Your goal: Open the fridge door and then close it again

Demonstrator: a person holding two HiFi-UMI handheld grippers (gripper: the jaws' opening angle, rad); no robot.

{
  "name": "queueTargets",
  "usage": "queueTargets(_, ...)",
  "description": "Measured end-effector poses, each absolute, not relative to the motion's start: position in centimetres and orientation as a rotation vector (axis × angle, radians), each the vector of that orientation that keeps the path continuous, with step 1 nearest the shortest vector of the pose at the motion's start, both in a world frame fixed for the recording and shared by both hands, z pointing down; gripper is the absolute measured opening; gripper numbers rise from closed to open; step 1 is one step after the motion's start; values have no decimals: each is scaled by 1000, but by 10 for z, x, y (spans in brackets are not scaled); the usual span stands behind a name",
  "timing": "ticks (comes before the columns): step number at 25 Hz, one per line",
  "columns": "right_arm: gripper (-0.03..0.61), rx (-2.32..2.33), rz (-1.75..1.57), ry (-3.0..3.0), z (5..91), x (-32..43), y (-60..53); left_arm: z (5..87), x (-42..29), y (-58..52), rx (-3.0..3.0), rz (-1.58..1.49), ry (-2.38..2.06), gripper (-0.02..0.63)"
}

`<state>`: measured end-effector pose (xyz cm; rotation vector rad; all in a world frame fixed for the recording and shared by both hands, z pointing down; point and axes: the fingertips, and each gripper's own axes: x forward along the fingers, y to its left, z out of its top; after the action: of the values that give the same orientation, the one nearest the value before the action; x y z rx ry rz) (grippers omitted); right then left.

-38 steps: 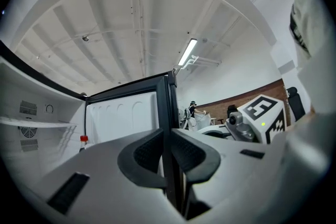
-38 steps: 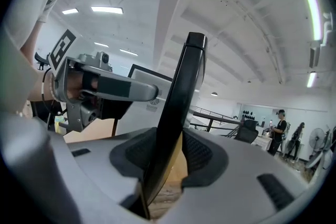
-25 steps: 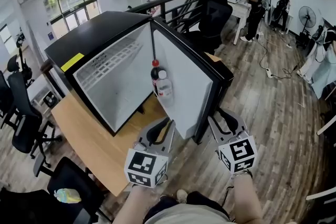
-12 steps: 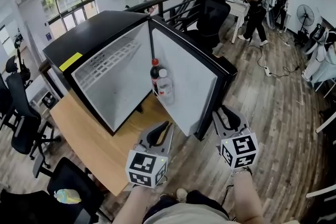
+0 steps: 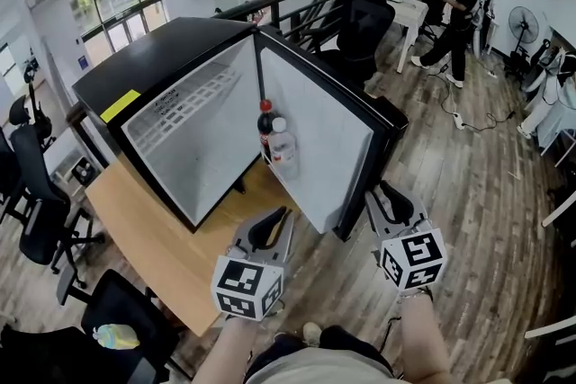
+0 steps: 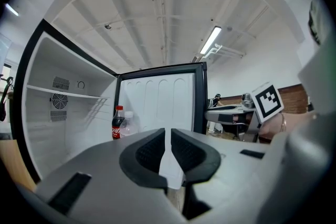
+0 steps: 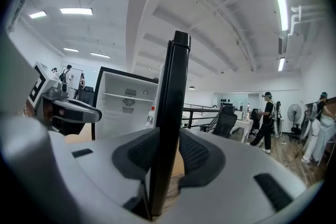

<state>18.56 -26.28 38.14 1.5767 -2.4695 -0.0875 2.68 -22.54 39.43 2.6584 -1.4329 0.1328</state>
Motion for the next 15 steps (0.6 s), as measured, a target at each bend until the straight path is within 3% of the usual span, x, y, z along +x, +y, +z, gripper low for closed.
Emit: queueTargets(15,112,1323,-168,-2571,379,151,-235,398,13,-218,2629,139,-1463,35)
